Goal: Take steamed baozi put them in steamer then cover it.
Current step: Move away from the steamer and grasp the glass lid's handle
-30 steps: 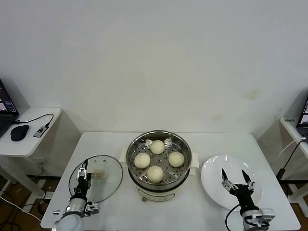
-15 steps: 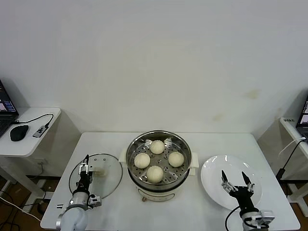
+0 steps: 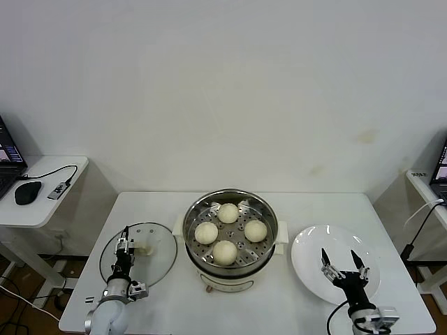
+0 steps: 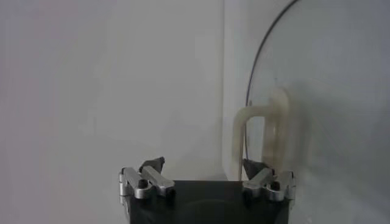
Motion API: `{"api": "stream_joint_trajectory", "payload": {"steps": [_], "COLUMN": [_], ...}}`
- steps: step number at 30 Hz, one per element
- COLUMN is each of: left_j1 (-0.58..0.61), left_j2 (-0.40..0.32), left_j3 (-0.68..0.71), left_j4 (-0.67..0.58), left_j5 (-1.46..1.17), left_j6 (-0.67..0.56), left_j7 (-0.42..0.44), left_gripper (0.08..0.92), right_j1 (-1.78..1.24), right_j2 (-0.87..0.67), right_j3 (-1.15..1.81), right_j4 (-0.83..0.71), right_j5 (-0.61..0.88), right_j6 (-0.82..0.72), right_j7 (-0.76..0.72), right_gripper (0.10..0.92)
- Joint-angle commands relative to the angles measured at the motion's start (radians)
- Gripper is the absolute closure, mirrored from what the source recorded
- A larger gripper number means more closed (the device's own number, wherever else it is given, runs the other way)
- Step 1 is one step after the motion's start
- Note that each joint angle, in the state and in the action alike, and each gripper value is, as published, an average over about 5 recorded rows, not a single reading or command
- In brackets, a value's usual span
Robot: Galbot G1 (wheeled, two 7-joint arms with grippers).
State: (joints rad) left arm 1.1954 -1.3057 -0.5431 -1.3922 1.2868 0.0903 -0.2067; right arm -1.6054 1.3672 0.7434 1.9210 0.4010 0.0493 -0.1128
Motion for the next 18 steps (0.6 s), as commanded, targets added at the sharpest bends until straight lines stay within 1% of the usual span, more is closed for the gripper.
{"api": "stream_joint_trajectory", "payload": {"steps": [1, 12, 16, 18], "left_j1": [-0.006, 0.001, 0.023, 0.044], "left_j2": [0.004, 0.011, 0.013, 0.010], "left_j3": [-0.001, -0.003, -0.008, -0.013], "left_j4": [0.048, 0.044, -0.017, -0.070], "left_j5": [-0.010, -0.031, -0.036, -0.041], "left_j6": [-0.011, -0.021, -0.010, 0.008], "left_j7": [-0.015, -0.026, -0.001, 0.022], "left_gripper": [0.363, 0.675, 0.795, 0.838], "right_j1": [-0.005, -0.012, -0.010, -0.009], "right_j2": [0.000, -0.002, -0.005, -0.007], "right_j3": [0.001, 0.008, 0.014, 0.014], "right_j4": [0.007, 0.016, 0.025, 0.030], "right_j5": [-0.001, 0.001, 0.007, 0.009], "right_j6": [0.001, -0.001, -0.005, -0.005], "right_j7": [-0.001, -0.001, -0.001, -0.001], "right_gripper": [0.203, 0.203, 0.203, 0.203]}}
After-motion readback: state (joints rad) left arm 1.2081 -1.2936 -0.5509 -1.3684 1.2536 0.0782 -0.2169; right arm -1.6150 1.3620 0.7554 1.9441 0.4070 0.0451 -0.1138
